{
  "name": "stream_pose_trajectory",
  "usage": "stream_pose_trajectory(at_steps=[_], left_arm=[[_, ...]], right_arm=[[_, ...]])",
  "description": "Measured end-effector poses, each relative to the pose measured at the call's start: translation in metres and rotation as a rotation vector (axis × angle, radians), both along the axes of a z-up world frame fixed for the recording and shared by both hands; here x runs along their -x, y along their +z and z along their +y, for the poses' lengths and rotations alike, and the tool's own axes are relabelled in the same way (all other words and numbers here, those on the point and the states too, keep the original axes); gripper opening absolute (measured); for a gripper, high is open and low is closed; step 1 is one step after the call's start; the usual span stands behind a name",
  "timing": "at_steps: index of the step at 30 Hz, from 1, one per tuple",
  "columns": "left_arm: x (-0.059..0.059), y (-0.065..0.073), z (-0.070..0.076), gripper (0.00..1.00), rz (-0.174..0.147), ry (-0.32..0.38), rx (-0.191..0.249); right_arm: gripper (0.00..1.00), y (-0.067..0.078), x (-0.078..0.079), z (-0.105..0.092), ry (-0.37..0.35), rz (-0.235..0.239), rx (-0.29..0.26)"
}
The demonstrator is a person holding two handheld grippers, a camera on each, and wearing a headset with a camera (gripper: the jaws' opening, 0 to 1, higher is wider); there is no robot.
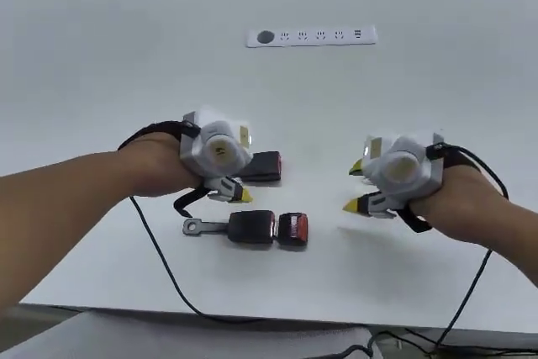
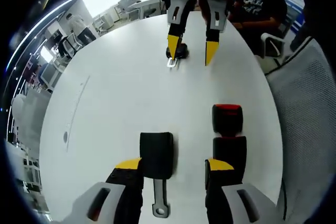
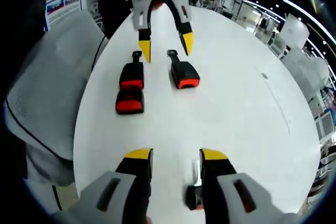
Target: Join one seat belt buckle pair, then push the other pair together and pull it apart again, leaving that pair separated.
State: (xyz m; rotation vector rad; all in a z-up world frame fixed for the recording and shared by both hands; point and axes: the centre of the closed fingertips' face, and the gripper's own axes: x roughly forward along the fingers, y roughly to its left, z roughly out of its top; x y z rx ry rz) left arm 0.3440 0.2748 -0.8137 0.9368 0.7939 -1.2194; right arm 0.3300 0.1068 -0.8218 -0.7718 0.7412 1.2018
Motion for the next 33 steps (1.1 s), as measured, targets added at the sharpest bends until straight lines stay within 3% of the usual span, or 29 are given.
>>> stream_pose_trajectory(at_steps=[4, 5, 8, 10, 12, 14, 16, 17, 18, 22, 26, 30, 33], left_arm=[[-0.015, -0.008, -0.001, 0.49, 0.011, -0.021, -0.019], [-0.018, -0.008, -0.002, 0.48, 0.005, -0.028, -0.022], [-0.023, -0.015, -0.003, 0.49, 0.036, -0.031, -0.033], [-0.025, -0.021, -0.003, 0.52, 0.044, -0.045, -0.046], [-0.02, -0.029, 0.001, 0.52, 0.078, -0.091, -0.088], [-0.024, -0.04, 0.002, 0.48, 0.072, -0.122, -0.104], [-0.024, -0.042, 0.001, 0.38, 0.083, -0.113, -0.093], [-0.028, -0.041, 0.0, 0.34, 0.069, -0.099, -0.08], [-0.025, -0.041, 0.0, 0.34, 0.096, -0.097, -0.078], [-0.024, -0.044, 0.001, 0.33, 0.08, -0.125, -0.088], [-0.028, -0.045, 0.001, 0.32, 0.076, -0.092, -0.078], [-0.027, -0.044, 0.0, 0.32, 0.075, -0.082, -0.069], [-0.026, -0.043, -0.001, 0.32, 0.076, -0.08, -0.071]], right_arm=[[0.36, -0.004, -0.015, -0.035, -0.028, -0.003, 0.042], [0.36, -0.005, -0.017, -0.04, -0.036, 0.001, 0.046], [0.36, -0.011, -0.021, -0.05, -0.047, 0.017, 0.06], [0.36, -0.018, -0.02, -0.053, -0.051, 0.054, 0.061], [0.35, -0.022, -0.023, -0.055, -0.049, 0.058, 0.07], [0.35, -0.024, -0.024, -0.055, -0.043, 0.076, 0.062], [0.34, -0.025, -0.024, -0.055, -0.031, 0.09, 0.058], [0.34, -0.025, -0.023, -0.055, -0.015, 0.093, 0.065], [0.33, -0.027, -0.024, -0.055, 0.0, 0.095, 0.075], [0.32, -0.028, -0.026, -0.053, 0.03, 0.121, 0.074], [0.32, -0.028, -0.026, -0.052, 0.025, 0.13, 0.058], [0.32, -0.028, -0.026, -0.049, 0.009, 0.131, 0.078], [0.32, -0.027, -0.023, -0.037, 0.002, 0.138, 0.056]])
